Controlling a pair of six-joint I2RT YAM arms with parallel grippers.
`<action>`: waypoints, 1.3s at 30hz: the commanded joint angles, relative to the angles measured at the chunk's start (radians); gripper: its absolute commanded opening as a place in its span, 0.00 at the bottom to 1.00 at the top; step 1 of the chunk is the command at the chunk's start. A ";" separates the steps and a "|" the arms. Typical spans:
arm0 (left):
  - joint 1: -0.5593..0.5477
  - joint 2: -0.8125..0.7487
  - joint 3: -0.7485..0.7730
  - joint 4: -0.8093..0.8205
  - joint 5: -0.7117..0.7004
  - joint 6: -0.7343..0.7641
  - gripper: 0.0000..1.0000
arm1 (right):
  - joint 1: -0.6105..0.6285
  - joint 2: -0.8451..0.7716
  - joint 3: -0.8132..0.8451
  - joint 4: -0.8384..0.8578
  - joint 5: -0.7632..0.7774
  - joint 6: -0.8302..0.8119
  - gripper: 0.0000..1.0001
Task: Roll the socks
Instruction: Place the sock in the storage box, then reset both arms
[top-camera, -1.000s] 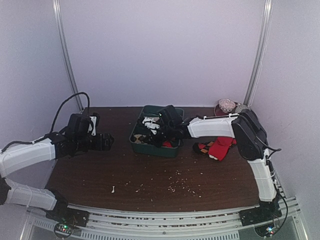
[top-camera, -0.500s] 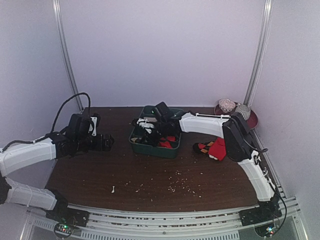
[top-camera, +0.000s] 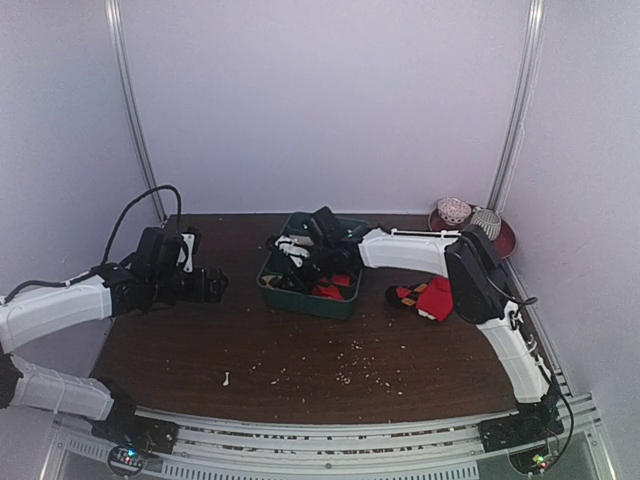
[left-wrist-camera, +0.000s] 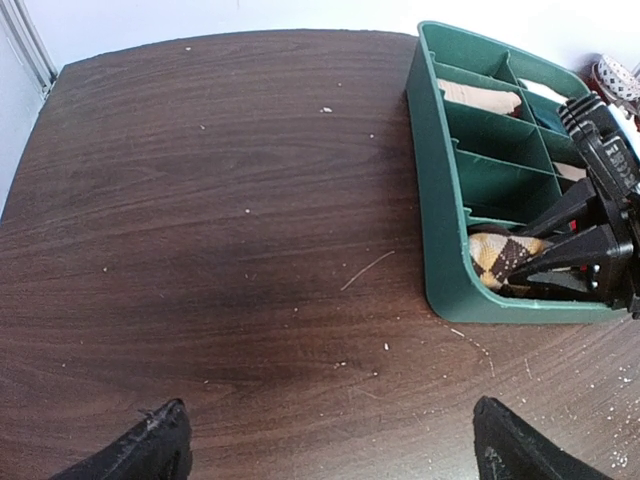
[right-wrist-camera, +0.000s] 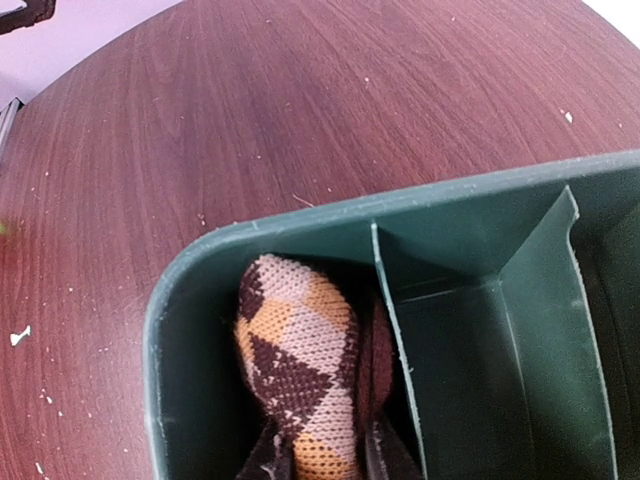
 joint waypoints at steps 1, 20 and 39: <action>0.004 0.006 0.039 0.012 0.013 0.019 0.97 | 0.019 0.026 -0.065 -0.138 0.045 0.003 0.22; 0.004 0.002 0.041 0.007 0.011 0.018 0.97 | 0.012 0.003 0.014 -0.181 0.053 -0.001 0.51; 0.004 -0.004 0.063 -0.006 -0.037 -0.006 0.98 | -0.053 -0.497 -0.376 0.139 0.312 0.195 0.58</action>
